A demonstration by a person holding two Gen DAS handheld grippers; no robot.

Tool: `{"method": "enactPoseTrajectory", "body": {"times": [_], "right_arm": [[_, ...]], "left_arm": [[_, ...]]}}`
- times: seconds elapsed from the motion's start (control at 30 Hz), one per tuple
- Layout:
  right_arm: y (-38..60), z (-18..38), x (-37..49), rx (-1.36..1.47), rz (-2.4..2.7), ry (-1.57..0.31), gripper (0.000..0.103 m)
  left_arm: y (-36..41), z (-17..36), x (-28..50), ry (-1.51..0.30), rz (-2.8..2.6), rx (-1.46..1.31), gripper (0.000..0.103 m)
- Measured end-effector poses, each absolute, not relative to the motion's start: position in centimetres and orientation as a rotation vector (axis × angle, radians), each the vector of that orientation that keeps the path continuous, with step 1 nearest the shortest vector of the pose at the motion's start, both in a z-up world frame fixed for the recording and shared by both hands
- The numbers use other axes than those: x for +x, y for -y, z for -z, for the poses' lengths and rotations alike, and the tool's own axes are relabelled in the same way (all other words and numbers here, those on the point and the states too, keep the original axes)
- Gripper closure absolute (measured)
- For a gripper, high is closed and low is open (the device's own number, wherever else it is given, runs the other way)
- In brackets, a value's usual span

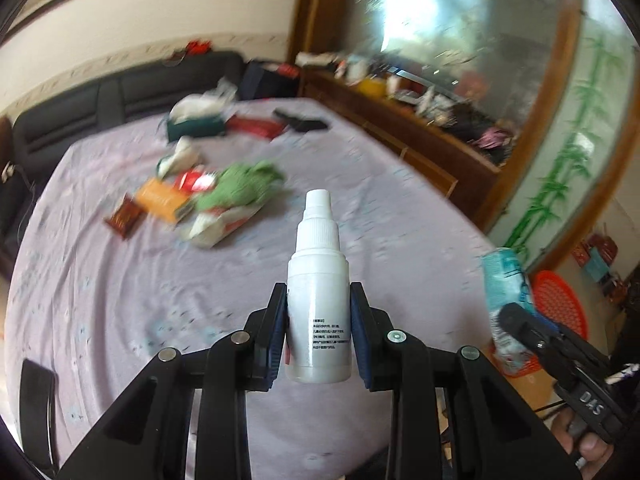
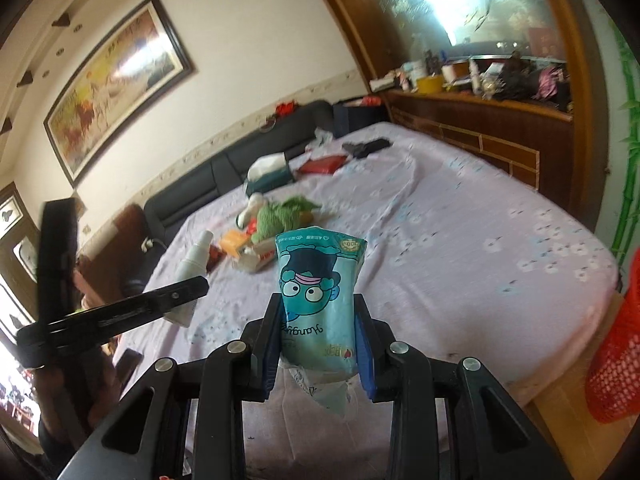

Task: Collect trash
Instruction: 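Carry the tissue pack and spray bottle over the red wastebasket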

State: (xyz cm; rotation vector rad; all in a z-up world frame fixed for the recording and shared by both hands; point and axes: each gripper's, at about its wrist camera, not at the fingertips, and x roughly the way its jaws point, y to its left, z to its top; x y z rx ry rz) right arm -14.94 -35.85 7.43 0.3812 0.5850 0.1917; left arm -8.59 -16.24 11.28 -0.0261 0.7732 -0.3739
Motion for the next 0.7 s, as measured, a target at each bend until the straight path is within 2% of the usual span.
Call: {"method": "enactPoseTrajectory", "body": {"times": [0.2,0.7], "right_arm": [[38.7,-10.0,-18.4,0.394,-0.120,-0.496,0.069],[44.9,-12.9,-25.5,0.398,0.080,-0.409,0.068]], "left_arm": [[19.6,-14.2,-10.8,-0.698,0.460,0.005,0.074],[26.5,-16.3,-13.9,-0.635,0.628,0.047,0.074]]}}
